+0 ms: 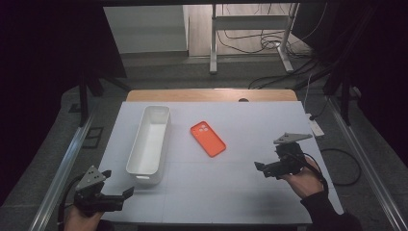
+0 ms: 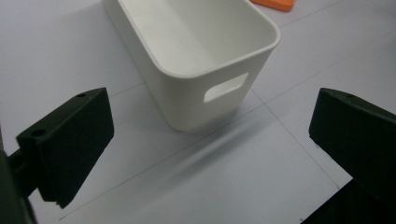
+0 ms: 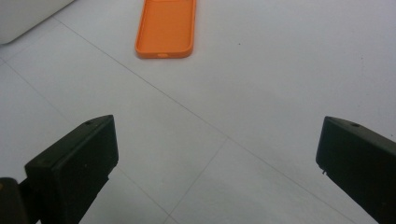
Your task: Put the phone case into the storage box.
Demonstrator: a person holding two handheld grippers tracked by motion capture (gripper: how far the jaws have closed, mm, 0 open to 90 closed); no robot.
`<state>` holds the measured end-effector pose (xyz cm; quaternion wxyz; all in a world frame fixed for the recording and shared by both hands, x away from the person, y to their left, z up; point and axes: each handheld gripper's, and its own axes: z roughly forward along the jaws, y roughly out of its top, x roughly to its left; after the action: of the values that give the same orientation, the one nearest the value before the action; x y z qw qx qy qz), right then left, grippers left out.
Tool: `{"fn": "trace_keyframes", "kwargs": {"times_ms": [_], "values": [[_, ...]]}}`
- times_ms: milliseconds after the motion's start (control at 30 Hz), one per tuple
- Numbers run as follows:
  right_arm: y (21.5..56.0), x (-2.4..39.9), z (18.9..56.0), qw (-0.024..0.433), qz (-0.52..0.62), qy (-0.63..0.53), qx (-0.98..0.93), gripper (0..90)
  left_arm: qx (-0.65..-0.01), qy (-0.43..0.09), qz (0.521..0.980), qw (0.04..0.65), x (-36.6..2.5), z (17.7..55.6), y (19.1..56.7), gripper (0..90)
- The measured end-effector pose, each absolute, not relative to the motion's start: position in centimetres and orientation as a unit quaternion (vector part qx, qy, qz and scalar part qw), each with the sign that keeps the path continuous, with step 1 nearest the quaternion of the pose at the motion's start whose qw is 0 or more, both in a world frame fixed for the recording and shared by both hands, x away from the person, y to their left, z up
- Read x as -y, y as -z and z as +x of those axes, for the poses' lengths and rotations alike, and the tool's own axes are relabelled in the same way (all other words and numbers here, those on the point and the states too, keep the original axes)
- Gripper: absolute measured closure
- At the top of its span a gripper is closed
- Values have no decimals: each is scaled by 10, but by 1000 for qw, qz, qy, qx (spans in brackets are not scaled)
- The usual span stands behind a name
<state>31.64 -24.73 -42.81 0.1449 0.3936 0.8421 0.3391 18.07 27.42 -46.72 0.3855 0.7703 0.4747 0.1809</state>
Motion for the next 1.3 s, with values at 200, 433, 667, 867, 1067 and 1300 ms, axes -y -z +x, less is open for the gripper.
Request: {"fn": "trace_keyframes", "kwargs": {"times_ms": [200, 433, 667, 867, 1067, 1300], "values": [[430, 241, 326, 142, 390, -334, -846, 0, -474, -180, 770, 386, -274, 181, 467, 6], [433, 233, 336, 138, 385, -329, -851, 0, -474, -181, 771, 385, -274, 181, 467, 6], [435, 225, 345, 132, 386, -326, -853, 0, -473, -181, 771, 385, -274, 181, 467, 6], [438, 218, 354, 112, 385, -334, -853, 0, -472, -181, 772, 385, -274, 181, 467, 6], [442, 212, 362, 117, 382, -328, -856, 0, -470, -178, 773, 387, -274, 181, 467, 6], [441, 206, 369, 116, 380, -329, -857, 0, -469, -179, 774, 387, -274, 181, 467, 5]]}}
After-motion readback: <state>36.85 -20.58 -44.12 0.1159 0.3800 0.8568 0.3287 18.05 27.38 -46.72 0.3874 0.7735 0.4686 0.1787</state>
